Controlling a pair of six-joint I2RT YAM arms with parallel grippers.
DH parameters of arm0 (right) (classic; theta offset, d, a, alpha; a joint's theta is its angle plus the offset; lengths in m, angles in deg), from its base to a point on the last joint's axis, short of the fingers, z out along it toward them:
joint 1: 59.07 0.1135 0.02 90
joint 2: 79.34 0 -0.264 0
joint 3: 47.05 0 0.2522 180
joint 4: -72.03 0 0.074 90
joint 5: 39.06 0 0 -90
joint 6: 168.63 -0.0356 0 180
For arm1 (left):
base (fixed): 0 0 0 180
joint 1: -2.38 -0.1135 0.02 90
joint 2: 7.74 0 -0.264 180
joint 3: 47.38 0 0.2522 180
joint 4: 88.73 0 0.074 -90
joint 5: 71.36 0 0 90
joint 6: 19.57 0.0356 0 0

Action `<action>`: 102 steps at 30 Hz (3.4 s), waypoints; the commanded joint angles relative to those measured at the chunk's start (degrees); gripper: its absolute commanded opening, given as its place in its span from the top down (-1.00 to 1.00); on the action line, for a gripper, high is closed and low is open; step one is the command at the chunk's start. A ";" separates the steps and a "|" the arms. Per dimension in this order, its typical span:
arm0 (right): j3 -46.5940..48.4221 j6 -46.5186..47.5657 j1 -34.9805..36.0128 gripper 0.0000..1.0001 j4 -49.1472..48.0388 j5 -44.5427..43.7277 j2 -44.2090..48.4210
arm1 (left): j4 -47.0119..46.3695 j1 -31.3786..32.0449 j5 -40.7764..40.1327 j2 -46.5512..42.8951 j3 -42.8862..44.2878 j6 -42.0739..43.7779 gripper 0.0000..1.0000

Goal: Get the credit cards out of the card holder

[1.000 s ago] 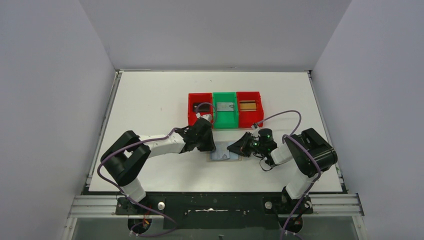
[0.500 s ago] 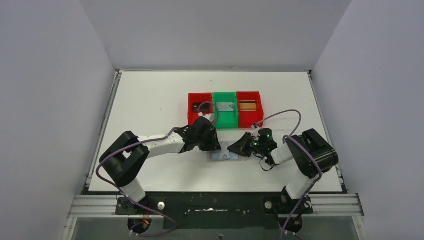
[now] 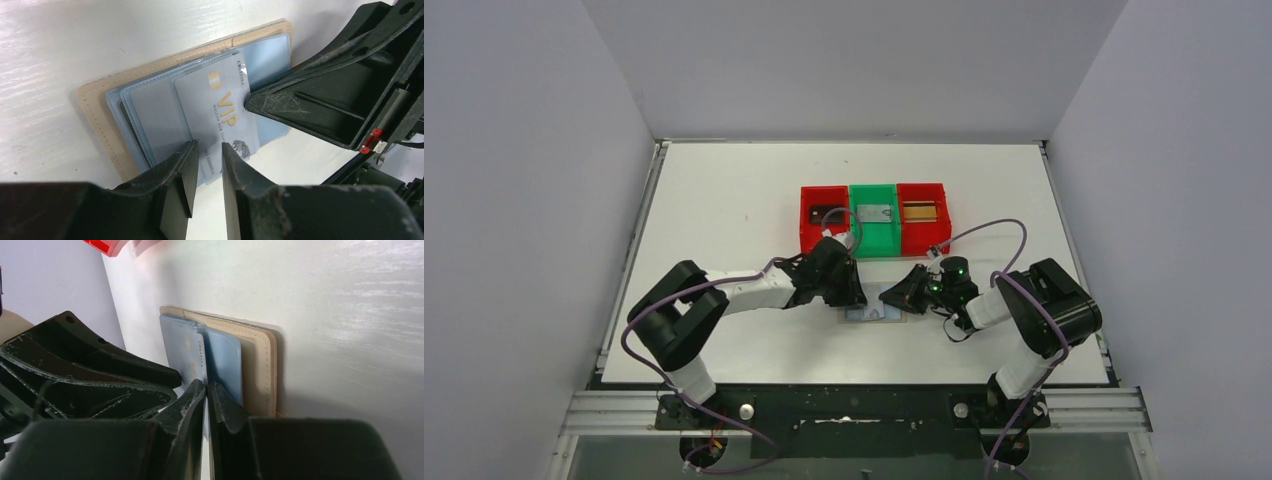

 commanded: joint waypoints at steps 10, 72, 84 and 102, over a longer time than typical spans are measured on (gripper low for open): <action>1.19 1.48 0.02 0.84 2.51 -2.06 4.19 | 12.41 1.71 -11.57 3.11 2.37 2.21 0.59; 1.12 5.93 -2.82 0.80 10.88 -1.12 9.85 | 18.94 3.91 -18.06 6.87 7.17 3.71 0.90; 1.53 -0.69 1.06 0.51 -0.44 0.00 3.05 | 17.75 4.11 -16.46 6.67 7.13 4.14 0.90; -0.81 -1.02 -0.02 0.73 0.01 -0.34 5.24 | 18.18 4.13 -16.67 6.71 7.43 4.06 0.91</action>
